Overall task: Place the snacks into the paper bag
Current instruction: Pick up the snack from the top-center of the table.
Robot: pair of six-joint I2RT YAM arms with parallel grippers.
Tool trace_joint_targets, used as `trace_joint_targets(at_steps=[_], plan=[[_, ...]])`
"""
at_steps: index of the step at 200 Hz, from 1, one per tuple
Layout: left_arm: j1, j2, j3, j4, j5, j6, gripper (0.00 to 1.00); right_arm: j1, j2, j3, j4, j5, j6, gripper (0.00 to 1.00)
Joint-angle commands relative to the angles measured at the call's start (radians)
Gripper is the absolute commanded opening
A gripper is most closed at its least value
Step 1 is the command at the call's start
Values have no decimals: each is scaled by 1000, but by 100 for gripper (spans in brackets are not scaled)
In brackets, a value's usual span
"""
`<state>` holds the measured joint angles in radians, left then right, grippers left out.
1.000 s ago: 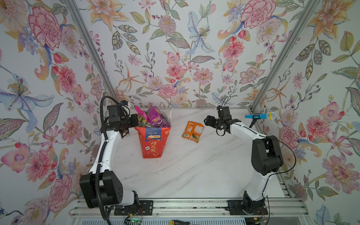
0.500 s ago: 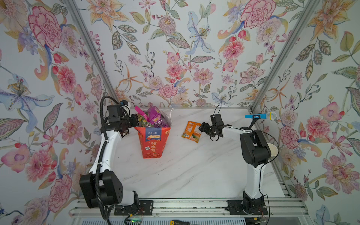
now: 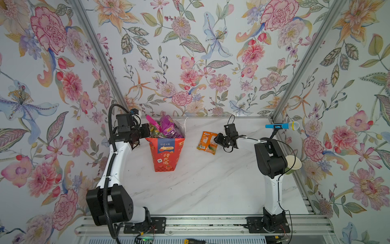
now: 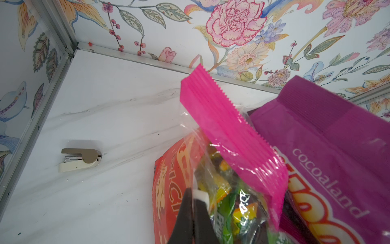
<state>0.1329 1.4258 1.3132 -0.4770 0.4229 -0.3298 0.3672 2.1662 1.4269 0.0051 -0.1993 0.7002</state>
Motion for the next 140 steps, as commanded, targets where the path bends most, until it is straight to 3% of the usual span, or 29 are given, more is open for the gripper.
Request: trace_joint_targets(at_steps=[1, 7, 76, 140], plan=[[8, -28, 12, 45, 30, 6, 0, -11, 3, 11, 0, 6, -3, 11], [9, -28, 11, 45, 30, 6, 0, -15, -6, 12, 5, 6, -9, 0], [12, -36, 18, 52, 19, -1, 0, 25, -252, 30, 13, 134, -208, 0], [13, -47, 8, 67, 26, -12, 0, 225, -410, 182, -85, 342, -534, 0]])
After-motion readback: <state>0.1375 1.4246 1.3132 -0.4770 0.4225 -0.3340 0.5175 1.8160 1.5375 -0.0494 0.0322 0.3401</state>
